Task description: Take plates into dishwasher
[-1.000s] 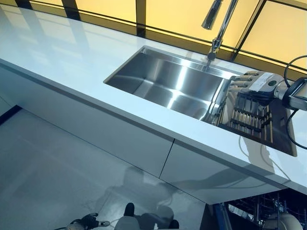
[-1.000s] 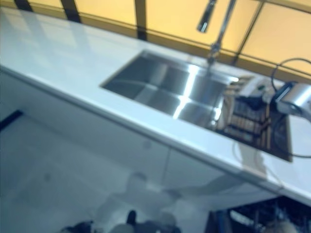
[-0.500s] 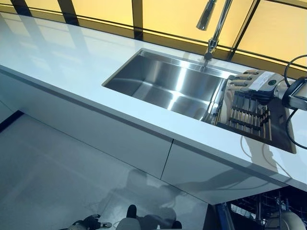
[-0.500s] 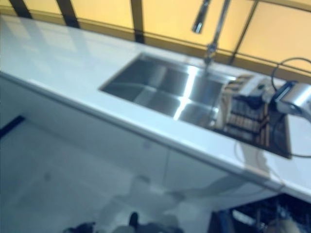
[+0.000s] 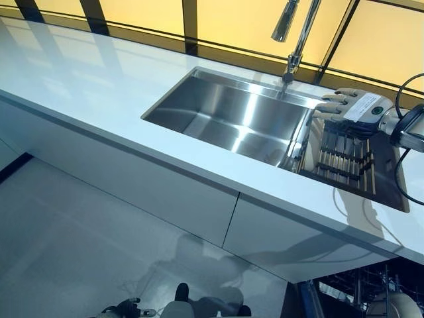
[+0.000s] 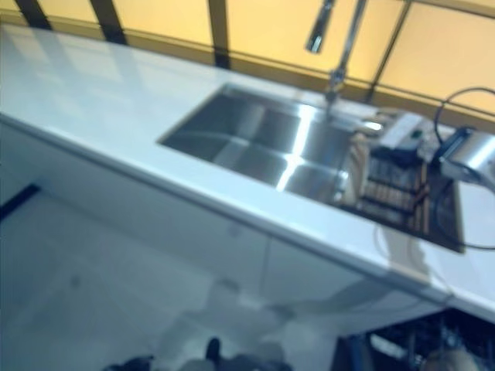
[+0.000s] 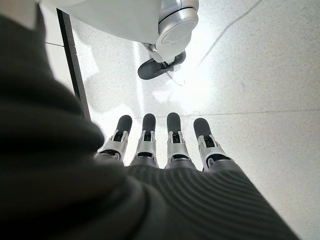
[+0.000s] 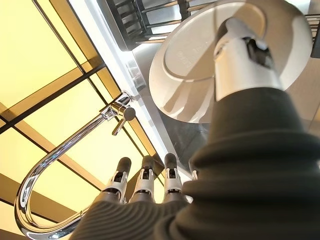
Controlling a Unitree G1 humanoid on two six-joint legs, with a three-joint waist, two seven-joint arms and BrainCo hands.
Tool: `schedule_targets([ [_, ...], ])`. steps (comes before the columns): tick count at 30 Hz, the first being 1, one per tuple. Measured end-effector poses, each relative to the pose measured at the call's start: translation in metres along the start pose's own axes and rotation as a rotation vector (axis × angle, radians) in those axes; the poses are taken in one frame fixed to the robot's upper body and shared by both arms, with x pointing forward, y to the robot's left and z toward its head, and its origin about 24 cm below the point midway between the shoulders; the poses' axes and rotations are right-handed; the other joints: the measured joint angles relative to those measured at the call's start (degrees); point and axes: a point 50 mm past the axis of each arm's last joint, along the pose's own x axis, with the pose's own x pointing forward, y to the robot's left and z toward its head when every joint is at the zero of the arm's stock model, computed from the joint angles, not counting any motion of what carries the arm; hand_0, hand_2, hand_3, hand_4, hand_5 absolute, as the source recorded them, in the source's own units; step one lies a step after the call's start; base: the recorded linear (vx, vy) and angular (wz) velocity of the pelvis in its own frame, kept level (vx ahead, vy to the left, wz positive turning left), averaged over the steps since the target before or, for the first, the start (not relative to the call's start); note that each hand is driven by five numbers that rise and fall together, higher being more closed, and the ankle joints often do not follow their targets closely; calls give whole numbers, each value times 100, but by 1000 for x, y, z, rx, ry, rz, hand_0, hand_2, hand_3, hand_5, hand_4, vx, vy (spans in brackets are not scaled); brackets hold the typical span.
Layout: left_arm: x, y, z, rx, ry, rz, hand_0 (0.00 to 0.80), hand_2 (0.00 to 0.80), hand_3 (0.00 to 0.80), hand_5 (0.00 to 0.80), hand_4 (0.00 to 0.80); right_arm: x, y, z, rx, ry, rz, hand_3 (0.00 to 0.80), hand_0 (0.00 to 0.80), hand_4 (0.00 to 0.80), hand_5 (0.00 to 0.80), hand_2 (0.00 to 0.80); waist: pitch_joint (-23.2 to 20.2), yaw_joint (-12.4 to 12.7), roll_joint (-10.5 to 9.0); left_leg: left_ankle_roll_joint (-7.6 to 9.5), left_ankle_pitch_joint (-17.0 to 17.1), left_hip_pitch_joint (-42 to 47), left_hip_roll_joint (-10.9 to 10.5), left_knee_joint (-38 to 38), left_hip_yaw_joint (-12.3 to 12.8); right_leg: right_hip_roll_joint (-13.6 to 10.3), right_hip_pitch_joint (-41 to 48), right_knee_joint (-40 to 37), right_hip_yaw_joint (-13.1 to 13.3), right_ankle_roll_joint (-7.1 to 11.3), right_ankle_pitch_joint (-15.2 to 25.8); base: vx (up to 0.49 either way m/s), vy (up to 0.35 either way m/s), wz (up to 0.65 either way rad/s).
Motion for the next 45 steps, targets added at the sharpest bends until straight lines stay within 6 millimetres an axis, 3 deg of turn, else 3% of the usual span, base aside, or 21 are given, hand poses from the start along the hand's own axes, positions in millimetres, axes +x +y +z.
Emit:
schedule_targets([
  [12,1,-7,3,9,-15,-19,0,0,0,0,0,5,-7,7,-17,-32,-31,0,0,0,0,0,21,12,74,-5,4,-8,-3,1,-14,3,2,0,-17,-1,-2,0,0,0],
  [27,2,-8,8,28,-27,-26,0,0,0,0,0,28,-10,30,20,-101,1,0,0,0,0,0,45,44,98,-30,46,-141,-8,32,-136,12,-41,0,-162,-10,-12,-2,-1,5],
  [34,3,-7,11,33,-34,-25,0,0,0,0,0,28,-7,29,23,-97,40,0,0,0,0,0,120,174,93,-35,73,-222,-2,34,-151,21,-99,3,-186,-10,-11,-13,-6,2],
  [45,3,-3,17,36,-48,-11,0,0,0,0,0,26,-3,19,17,-66,115,0,0,0,0,0,249,165,53,-21,96,-299,-27,31,-168,9,-121,5,-305,-17,-12,2,0,5],
])
